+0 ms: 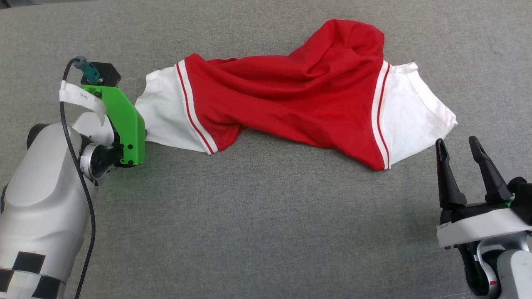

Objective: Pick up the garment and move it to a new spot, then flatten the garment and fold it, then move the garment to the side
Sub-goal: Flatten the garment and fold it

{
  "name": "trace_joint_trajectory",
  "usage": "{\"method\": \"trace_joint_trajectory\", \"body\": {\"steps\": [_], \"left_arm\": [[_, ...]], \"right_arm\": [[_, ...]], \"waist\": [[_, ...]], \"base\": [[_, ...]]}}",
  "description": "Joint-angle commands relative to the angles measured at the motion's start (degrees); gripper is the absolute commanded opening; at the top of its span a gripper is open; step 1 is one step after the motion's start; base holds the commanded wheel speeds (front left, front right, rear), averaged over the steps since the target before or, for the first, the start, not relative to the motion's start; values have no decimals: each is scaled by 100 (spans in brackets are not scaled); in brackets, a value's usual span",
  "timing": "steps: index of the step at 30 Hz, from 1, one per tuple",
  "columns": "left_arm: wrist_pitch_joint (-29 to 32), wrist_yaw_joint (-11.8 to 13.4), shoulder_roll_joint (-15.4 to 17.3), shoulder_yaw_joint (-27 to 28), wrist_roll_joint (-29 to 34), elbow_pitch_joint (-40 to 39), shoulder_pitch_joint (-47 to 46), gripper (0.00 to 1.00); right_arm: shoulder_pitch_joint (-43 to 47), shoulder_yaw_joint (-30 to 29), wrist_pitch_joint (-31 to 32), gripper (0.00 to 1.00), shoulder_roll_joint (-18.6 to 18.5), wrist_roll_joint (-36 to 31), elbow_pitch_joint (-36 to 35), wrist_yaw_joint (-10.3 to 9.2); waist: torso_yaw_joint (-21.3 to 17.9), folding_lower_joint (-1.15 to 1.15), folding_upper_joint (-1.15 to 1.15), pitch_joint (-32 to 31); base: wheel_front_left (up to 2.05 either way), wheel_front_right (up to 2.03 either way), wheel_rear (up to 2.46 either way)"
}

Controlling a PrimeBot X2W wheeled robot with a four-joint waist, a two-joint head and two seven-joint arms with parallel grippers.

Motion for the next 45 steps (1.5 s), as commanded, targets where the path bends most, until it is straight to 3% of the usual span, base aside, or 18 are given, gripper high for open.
{"method": "trace_joint_trajectory", "body": {"steps": [1,10,16,25,30,34,45], "left_arm": [[61,-51,-130,-81,-104,161,186,0],[-437,-112,-53,295,-526,-253,449,0],[-355,30,70,481,-817,-1316,1111,0],[0,650,348,669,-1042,-3502,2372,0],[122,951,447,743,-1053,-4453,2784,0],[197,1104,489,752,-1045,-5090,2962,0],[219,1134,497,698,-973,-5434,2842,0]], "right_arm": [[-98,-24,-24,100,-23,16,6,-4],[-31,-80,488,100,-321,-1,47,-4],[-68,-129,1819,100,-844,13,163,-4],[-653,-211,4426,100,-1389,403,210,-4],[-1096,-225,5493,100,-1621,483,388,-4],[-1526,-145,5827,100,-1819,399,788,-4],[-1948,197,5641,100,-2008,306,1586,-4]], "waist": [[40,0,0,-35],[280,0,0,-484],[520,0,0,-802],[747,0,0,-836],[872,0,0,-703],[1006,0,0,-474],[1235,0,0,-78]], "base": [[0,0,0],[0,0,0],[0,0,0],[0,0,0],[0,0,0],[0,0,0],[0,0,0]]}}
